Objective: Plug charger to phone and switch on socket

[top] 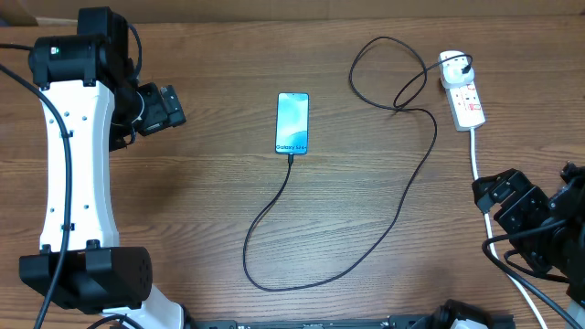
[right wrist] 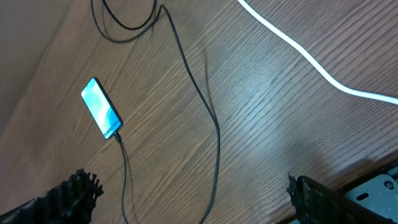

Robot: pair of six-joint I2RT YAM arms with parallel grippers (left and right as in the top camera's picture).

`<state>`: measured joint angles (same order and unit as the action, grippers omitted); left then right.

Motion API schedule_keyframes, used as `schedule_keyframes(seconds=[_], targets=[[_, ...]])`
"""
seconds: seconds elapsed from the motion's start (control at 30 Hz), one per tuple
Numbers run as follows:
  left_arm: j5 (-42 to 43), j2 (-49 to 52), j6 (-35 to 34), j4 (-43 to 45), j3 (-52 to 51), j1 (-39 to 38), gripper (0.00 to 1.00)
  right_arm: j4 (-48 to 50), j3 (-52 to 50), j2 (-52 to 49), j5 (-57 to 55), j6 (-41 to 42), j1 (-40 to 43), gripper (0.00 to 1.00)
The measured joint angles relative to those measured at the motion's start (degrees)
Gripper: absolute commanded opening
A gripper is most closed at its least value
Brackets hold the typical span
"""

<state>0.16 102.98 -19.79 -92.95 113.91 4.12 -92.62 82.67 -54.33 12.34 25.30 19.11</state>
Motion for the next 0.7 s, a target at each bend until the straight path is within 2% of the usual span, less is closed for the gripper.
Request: schedule_keyframes(seconds=[0.47,0.57,0.7], targets=[[0.00,0.00,0.00,0.00,0.00,0.00,1.00,-0.15,-1.33,0.00,-0.83,-0.04,-0.04,1.00],[0.00,0.00,0.00,0.00,0.00,0.00,1.00,4.02,-2.97,0.07,-1.18,-0.37,-0.92,1.00],[0.00,0.00,-0.02,0.00,0.00,0.00,1.00,12.90,-6.25,0.72,-1.40,-3.39,-6.29,1.00]])
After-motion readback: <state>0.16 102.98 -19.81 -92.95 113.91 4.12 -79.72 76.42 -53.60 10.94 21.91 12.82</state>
